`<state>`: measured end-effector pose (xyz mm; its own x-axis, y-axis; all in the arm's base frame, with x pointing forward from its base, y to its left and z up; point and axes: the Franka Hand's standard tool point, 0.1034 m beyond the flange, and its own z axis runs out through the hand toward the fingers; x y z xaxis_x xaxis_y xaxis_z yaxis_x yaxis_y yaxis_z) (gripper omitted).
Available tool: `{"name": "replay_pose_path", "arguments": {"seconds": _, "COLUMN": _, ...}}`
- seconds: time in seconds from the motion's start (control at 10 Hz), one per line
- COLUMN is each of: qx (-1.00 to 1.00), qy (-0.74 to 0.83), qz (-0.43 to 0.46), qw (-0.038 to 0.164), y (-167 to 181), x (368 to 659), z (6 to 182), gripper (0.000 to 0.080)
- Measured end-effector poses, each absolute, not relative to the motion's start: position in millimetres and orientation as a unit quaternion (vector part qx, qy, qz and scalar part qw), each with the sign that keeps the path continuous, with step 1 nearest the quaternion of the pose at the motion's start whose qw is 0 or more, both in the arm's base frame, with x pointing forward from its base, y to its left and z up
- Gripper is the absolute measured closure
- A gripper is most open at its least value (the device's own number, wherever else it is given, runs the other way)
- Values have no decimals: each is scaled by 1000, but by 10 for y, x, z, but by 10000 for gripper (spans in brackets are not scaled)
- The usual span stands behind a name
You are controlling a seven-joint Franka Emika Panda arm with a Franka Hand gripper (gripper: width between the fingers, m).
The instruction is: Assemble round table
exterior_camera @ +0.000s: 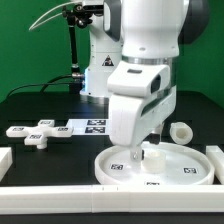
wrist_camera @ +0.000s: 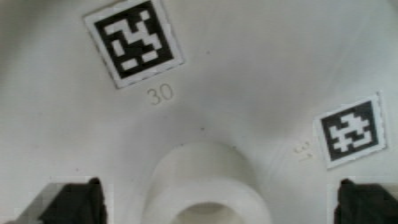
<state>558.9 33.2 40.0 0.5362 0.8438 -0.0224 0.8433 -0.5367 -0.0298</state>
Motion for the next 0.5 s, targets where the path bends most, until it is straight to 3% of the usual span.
{"name": "replay_pose_path", "arguments": {"seconds": 0.3, "qx": -923, "qy": -384, "qz": -15, "qw": -5, "y": 400, "x": 5370, "z": 567, "gripper": 150}}
{"name": "replay_pose_path", "arguments": {"seconds": 0.5, "qx": -928, "qy": -373, "qz": -20, "qw": -4, "y": 519, "x": 5276, "z": 535, "gripper": 150}}
